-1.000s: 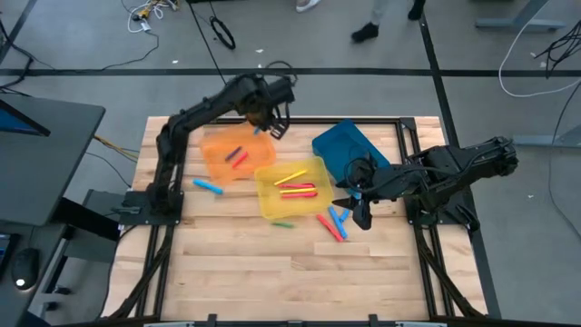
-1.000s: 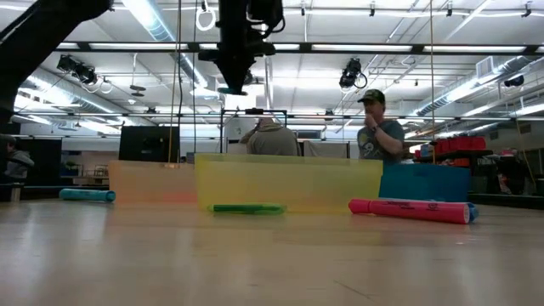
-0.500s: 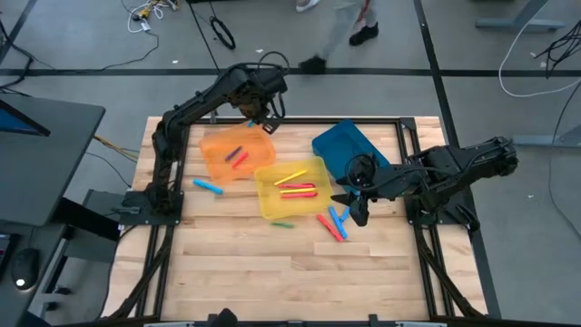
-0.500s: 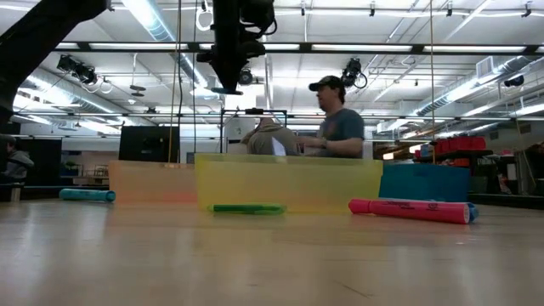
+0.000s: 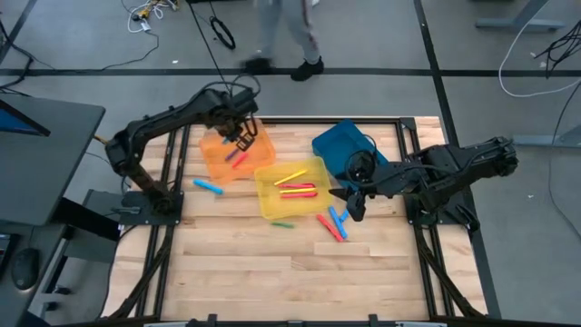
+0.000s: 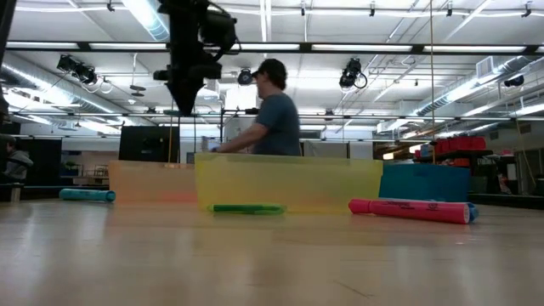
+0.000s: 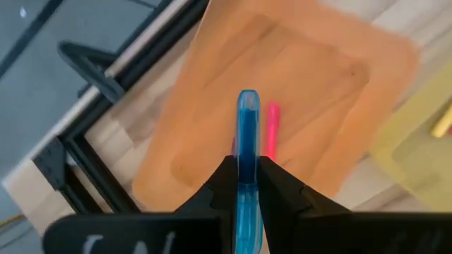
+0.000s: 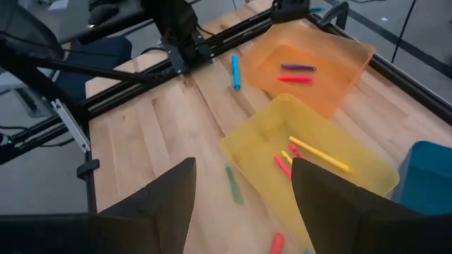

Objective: Pick & Place Markers
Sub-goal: Put the blue pen into the orange bin

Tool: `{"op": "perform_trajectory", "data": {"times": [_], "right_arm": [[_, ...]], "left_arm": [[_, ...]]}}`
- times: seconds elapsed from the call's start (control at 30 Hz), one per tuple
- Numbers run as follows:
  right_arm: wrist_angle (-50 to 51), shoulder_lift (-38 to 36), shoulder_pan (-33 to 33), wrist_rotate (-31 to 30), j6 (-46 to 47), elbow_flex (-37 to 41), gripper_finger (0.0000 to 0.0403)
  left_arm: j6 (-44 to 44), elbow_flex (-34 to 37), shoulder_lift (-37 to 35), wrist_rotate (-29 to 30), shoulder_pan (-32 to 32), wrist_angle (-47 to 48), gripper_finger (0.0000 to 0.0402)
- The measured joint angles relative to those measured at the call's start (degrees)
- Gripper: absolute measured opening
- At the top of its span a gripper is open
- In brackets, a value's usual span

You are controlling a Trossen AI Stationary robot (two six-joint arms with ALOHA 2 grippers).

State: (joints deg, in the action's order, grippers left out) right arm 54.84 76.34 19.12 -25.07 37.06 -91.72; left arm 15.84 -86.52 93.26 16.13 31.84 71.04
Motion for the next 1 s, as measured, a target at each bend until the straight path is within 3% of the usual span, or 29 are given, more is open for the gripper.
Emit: {"op": "perform_trajectory", "data": {"times": [0.57, 1.0], "right_arm": [[-0.2, 0.0, -1.5, 0.0, 0.0, 0.0, 0.0236], [-0.3, 0.0, -2.9, 0.2, -0.2, 0.0, 0.0236]], "left_arm": [[-0.1, 20.2, -1.0, -5.9, 6.2, -19.1, 0.0042], [-0.5, 33.0, -1.0, -11.3, 6.6, -33.1, 0.0044]]}}
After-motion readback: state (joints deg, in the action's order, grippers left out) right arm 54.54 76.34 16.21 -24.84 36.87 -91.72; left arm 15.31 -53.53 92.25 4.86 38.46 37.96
